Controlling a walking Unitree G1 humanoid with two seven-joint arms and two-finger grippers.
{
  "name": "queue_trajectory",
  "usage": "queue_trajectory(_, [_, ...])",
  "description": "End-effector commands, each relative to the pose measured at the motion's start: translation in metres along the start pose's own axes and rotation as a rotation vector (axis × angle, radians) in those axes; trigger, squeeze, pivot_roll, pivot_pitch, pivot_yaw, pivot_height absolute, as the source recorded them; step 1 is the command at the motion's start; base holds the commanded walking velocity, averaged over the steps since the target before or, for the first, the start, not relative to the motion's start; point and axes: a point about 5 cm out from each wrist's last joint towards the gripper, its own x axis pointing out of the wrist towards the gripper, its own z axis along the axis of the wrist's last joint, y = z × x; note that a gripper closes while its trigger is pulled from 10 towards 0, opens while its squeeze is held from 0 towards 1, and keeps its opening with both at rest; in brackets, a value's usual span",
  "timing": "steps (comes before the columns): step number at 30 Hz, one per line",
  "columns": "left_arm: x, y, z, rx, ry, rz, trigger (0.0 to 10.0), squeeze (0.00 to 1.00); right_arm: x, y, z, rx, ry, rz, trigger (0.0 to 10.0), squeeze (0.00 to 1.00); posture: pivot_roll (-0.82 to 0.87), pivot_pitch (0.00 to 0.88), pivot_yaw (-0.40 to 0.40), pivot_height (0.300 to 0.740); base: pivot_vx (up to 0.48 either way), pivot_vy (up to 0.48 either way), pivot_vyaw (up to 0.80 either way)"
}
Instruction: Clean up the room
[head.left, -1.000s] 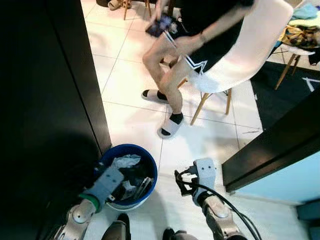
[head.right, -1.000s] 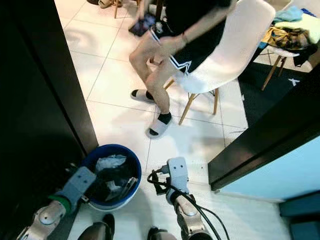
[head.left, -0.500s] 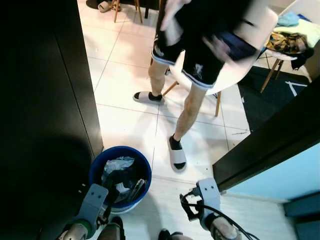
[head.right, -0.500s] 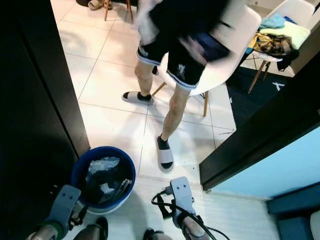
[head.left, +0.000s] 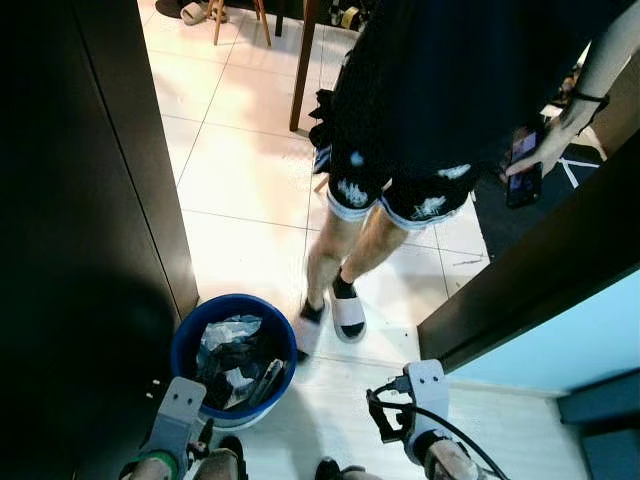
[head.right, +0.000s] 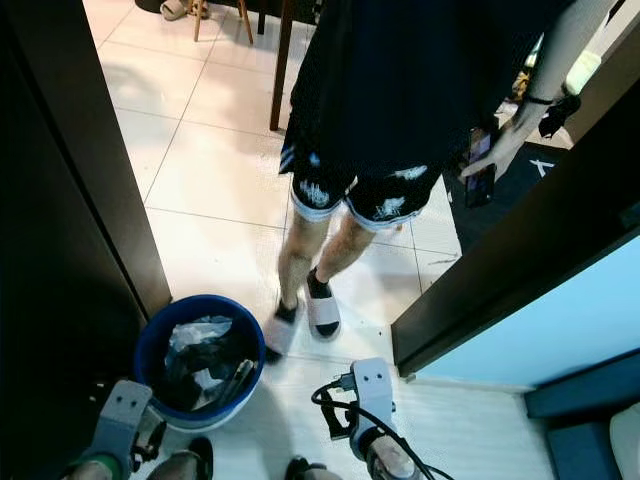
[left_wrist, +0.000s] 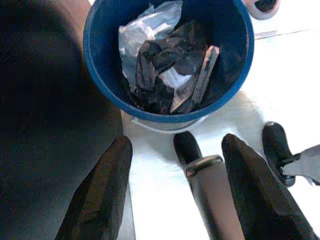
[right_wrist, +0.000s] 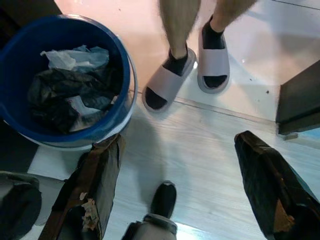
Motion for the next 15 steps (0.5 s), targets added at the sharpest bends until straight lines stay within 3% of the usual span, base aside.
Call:
queue_trajectory(1, [-0.0026, -0.0076, -0.0090, 0.017, 0.027, -0.022, 10.0, 0.00, -0.0032, -0.0034, -0.0070, 0.002, 0.030, -0.018, 10.0, 0.00, 0.12, 0.109, -0.049, 0.740, 0.000, 0.000, 0.00])
queue_trajectory(15, [0.0002, -0.0075, -0.0049, 0.063, 0.016, -0.043, 10.0, 0.00, 0.0024, -0.0002, -0.0012, 0.012, 0.023, -0.031, 10.0, 0.00, 0.13, 0.090, -0.022, 0.740, 0.000, 0.000, 0.00])
